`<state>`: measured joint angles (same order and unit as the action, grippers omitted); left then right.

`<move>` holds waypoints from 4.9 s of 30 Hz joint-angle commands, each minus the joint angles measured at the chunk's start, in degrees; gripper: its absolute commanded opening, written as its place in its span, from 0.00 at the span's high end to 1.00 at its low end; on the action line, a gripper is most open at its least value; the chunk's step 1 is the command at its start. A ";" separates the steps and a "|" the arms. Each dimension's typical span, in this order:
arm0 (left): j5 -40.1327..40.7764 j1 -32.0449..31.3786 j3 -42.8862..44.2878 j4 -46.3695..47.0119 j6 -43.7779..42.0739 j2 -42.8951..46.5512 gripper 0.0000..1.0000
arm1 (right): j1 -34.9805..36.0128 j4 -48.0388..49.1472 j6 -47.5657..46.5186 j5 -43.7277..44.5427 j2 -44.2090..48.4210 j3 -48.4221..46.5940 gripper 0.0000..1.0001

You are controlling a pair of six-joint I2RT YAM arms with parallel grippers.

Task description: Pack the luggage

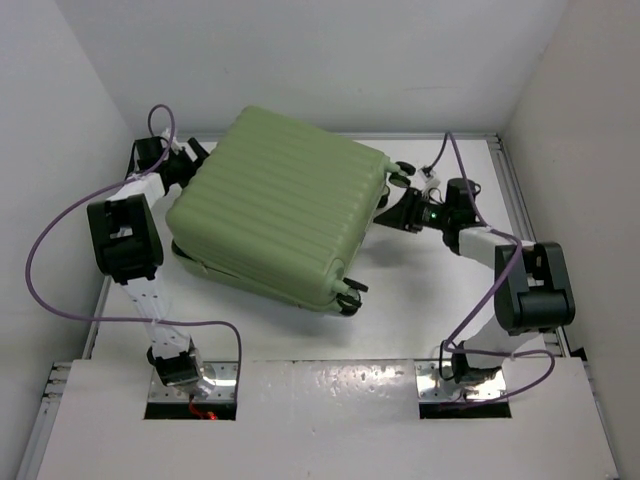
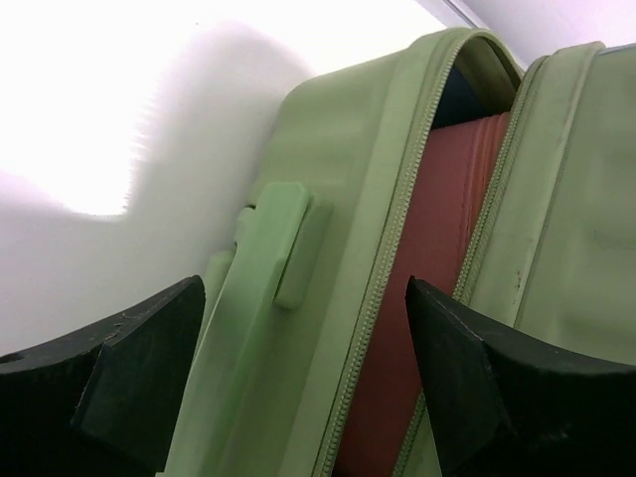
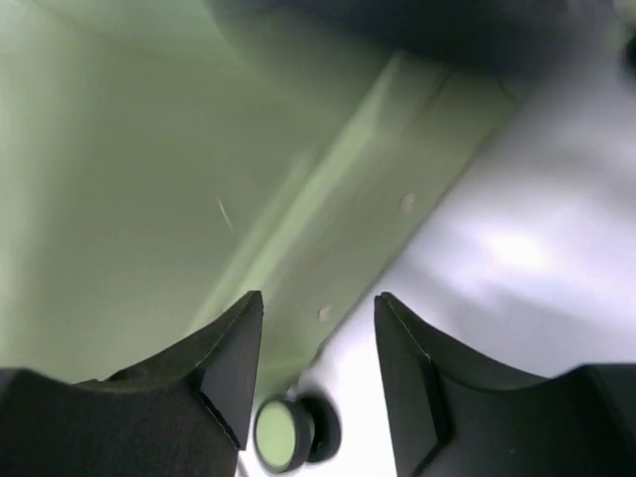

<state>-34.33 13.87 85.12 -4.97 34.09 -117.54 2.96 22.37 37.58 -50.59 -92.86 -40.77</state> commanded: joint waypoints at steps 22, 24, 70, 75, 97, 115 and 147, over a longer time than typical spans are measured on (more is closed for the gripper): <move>3.09 -3.24 -5.32 1.81 -6.14 19.01 0.04 | 11.37 9.62 -3.57 2.59 -7.07 -19.51 0.48; 7.50 -2.28 -6.72 1.02 -6.14 20.32 0.02 | 10.40 7.52 -5.07 4.96 -7.42 -20.04 0.47; 1.54 -7.79 -11.40 -14.46 -14.78 5.66 0.56 | 42.30 -53.93 -61.75 2.78 23.51 -23.83 0.43; 1.10 -9.91 -8.04 -12.17 -8.34 2.58 0.56 | 40.55 -55.68 -63.69 -4.49 20.35 -26.46 0.54; 5.76 -3.06 -18.76 -0.21 -6.74 18.31 0.20 | 41.95 -56.30 -76.17 55.86 22.03 -5.72 0.65; 7.70 -7.00 -16.04 -1.10 -8.77 20.41 0.19 | 28.69 -54.19 -73.01 41.64 27.64 -4.40 0.55; 13.77 -16.94 -14.19 -4.17 -2.54 7.06 0.74 | 16.02 -34.61 -20.90 50.41 58.67 20.38 0.68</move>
<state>-19.92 -2.96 71.48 -7.33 29.54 -107.09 19.18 -20.14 9.96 -4.47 -34.54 -21.65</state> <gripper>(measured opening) 0.296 0.318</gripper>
